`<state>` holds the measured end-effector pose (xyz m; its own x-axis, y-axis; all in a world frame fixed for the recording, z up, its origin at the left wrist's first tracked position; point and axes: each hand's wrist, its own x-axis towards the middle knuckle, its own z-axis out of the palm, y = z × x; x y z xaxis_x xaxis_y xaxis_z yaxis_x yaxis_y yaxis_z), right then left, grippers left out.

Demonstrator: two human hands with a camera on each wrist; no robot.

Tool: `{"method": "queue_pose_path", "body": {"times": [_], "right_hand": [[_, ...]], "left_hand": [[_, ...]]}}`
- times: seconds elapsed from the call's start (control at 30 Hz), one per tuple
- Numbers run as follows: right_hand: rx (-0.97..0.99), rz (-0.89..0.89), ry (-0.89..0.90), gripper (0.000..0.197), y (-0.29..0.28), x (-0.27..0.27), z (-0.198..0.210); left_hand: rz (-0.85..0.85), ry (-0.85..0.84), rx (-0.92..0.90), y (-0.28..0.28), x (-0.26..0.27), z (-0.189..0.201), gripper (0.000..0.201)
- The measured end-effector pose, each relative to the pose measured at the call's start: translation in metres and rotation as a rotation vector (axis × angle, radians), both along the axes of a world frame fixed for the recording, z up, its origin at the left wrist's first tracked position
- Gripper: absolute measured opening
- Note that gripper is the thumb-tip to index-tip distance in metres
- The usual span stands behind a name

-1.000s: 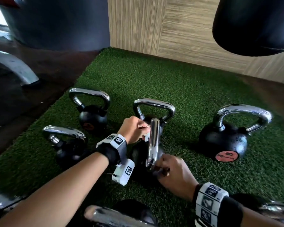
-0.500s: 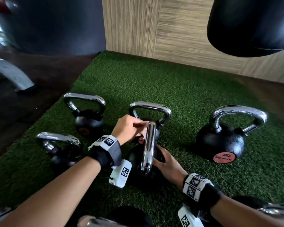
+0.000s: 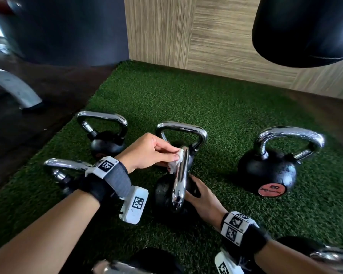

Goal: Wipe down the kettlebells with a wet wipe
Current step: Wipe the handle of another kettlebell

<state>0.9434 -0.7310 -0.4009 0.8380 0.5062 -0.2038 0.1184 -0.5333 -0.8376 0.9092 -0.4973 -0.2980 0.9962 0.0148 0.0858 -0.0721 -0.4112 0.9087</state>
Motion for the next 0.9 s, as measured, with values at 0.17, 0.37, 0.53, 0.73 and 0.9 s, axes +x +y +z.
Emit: {"method": "queue_pose_path", "body": {"times": [0.17, 0.37, 0.53, 0.73, 0.9], "right_hand": [[0.003, -0.021, 0.007, 0.114, 0.001, 0.000, -0.001], [0.020, -0.019, -0.018, 0.118, 0.001, 0.000, -0.002], [-0.010, -0.016, -0.028, 0.090, 0.002, -0.001, 0.000], [-0.033, -0.013, -0.062, 0.082, 0.003, -0.002, 0.002], [-0.015, -0.031, -0.026, 0.082, 0.003, -0.002, -0.001]], "left_hand": [[0.103, 0.045, -0.005, -0.006, 0.002, 0.002, 0.022], [-0.228, 0.228, -0.180, -0.003, -0.030, 0.004, 0.012], [-0.174, 0.141, -0.235, -0.010, -0.052, -0.009, 0.015], [-0.221, 0.072, -0.164, -0.013, -0.072, -0.029, 0.022], [-0.181, 0.049, -0.162, -0.016, -0.079, -0.040, 0.023]]}}
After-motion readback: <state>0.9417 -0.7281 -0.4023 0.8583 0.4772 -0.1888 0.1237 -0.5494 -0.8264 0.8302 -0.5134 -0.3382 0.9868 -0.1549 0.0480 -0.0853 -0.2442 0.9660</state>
